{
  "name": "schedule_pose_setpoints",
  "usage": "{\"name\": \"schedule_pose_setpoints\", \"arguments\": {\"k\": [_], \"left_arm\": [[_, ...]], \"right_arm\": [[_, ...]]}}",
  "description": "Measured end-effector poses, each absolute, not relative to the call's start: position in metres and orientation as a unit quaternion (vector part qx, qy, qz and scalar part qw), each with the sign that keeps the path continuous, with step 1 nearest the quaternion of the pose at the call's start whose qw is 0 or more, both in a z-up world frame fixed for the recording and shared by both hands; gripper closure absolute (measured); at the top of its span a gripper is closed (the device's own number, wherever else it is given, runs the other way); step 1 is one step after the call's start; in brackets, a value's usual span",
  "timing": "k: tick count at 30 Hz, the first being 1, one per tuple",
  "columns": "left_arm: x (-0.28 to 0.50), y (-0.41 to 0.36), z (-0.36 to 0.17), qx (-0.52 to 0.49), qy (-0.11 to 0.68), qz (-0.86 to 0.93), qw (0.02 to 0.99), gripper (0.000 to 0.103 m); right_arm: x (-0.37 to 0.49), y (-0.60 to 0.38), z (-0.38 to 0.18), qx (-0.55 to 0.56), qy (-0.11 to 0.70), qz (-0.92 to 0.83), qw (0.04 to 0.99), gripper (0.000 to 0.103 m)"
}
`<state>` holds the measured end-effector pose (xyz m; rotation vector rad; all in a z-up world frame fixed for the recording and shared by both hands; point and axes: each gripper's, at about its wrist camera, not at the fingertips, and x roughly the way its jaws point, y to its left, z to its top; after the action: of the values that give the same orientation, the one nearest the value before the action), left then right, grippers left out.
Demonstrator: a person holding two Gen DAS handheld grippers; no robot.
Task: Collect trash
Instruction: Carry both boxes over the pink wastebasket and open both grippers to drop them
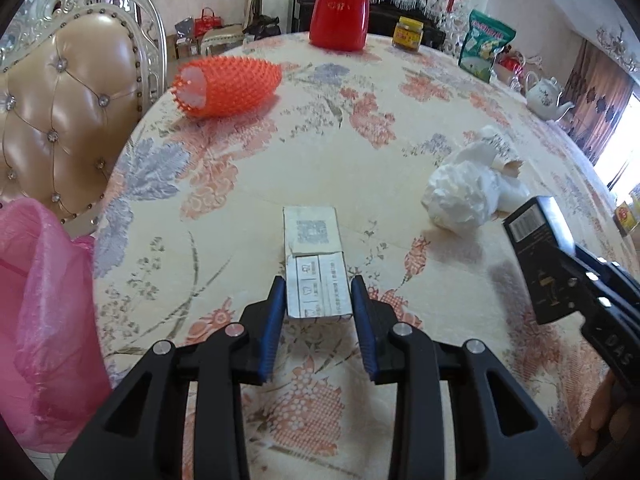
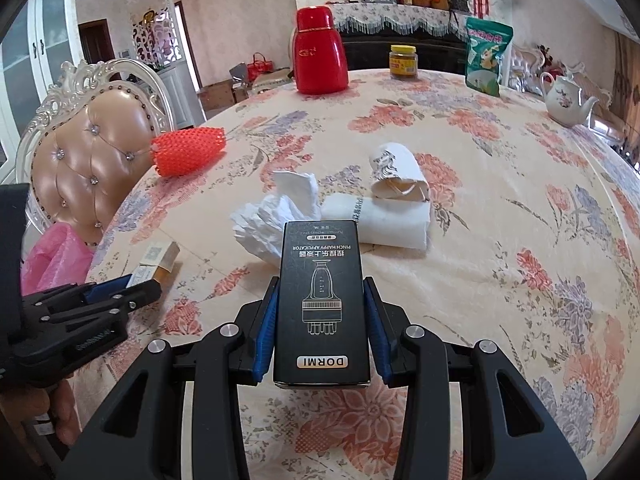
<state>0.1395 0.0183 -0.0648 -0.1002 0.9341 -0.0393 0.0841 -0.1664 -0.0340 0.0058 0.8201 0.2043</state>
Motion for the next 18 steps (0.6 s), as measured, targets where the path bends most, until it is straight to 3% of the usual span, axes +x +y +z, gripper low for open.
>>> {"name": "schedule_pose_setpoints", "arguments": {"k": [18], "left_arm": [[0.063,0.106,0.019,-0.093,0.348,-0.001,0.933,0.071]], "right_arm": [[0.068,-0.111,0.005,-0.027,0.371,0.137,0.918,0.064]]}}
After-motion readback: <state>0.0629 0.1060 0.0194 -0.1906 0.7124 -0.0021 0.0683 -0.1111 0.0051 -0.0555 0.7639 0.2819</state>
